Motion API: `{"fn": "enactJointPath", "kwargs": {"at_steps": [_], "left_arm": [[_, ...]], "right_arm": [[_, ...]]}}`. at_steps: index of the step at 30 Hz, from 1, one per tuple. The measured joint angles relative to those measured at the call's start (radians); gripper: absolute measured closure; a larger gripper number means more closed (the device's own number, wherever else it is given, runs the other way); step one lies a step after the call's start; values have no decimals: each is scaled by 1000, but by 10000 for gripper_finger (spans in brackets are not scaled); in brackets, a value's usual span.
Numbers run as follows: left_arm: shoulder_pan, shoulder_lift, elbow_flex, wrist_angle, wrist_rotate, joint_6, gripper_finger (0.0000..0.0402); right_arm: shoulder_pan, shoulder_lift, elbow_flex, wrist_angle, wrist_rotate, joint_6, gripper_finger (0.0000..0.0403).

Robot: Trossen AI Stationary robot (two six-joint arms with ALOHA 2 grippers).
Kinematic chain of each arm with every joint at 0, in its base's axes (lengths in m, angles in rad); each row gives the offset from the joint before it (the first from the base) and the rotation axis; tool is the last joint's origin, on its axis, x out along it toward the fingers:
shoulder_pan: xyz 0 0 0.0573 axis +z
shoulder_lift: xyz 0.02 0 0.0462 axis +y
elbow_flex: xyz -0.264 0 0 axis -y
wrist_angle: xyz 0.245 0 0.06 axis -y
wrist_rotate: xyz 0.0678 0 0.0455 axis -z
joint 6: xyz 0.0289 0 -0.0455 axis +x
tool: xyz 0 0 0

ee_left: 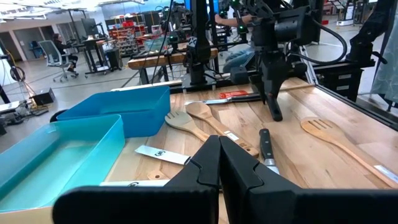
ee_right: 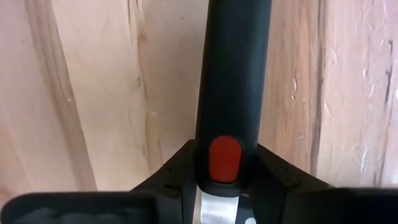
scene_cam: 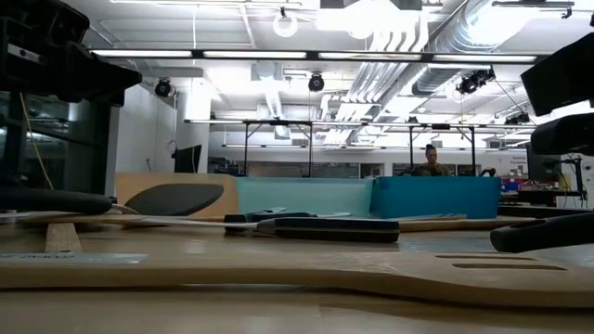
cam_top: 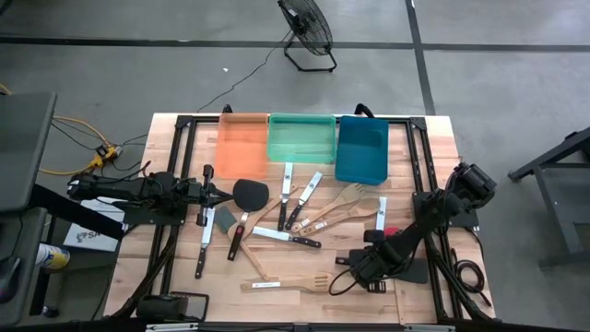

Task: Pick & Place Kitchen Items
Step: Put the right black spatula into the green bin

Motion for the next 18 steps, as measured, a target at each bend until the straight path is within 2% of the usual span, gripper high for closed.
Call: {"fn": "enactJointPath", "kwargs": {"at_steps": [7, 18], "left_arm": [[0, 0, 0, 0, 0, 0, 402], [0, 0, 0, 0, 0, 0, 402]], "right_arm": [[-46, -3, 44, -28, -62, 1, 304], [-164, -3, 196, -125, -26, -3, 304]]}}
